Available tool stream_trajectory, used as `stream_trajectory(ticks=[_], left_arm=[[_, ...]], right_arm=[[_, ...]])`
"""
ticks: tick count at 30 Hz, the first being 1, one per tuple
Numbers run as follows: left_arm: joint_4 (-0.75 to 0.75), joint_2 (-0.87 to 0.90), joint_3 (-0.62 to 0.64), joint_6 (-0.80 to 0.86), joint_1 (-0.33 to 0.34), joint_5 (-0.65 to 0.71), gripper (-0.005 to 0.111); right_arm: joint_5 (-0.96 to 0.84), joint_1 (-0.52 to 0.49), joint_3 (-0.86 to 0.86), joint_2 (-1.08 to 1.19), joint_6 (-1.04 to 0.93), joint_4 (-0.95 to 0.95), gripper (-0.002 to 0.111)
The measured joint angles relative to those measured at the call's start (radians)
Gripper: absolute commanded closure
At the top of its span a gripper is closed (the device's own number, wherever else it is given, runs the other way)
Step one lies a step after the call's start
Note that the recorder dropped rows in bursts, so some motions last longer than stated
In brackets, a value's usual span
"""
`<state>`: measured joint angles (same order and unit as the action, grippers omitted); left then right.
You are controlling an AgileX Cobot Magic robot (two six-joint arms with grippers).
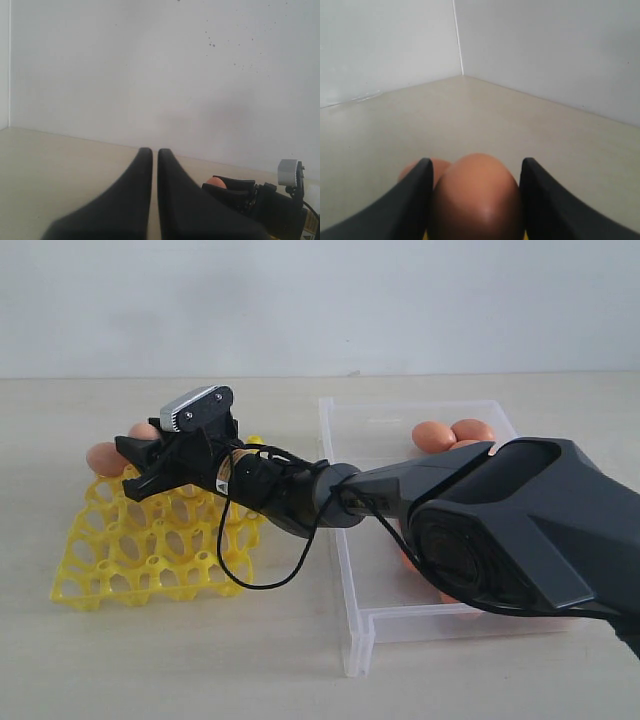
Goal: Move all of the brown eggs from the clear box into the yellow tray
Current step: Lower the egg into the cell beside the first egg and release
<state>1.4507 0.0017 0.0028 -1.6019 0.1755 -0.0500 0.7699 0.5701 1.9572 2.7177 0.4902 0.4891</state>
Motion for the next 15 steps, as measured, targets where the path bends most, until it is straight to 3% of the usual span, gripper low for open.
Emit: stream_trajectory(ticks=[15], left_arm=[[0.0, 0.0, 0.0, 0.007, 0.0, 0.0, 0.103]], right_arm=[[-0.002, 0.0, 0.002, 0.0, 0.012, 0.0, 0.063]])
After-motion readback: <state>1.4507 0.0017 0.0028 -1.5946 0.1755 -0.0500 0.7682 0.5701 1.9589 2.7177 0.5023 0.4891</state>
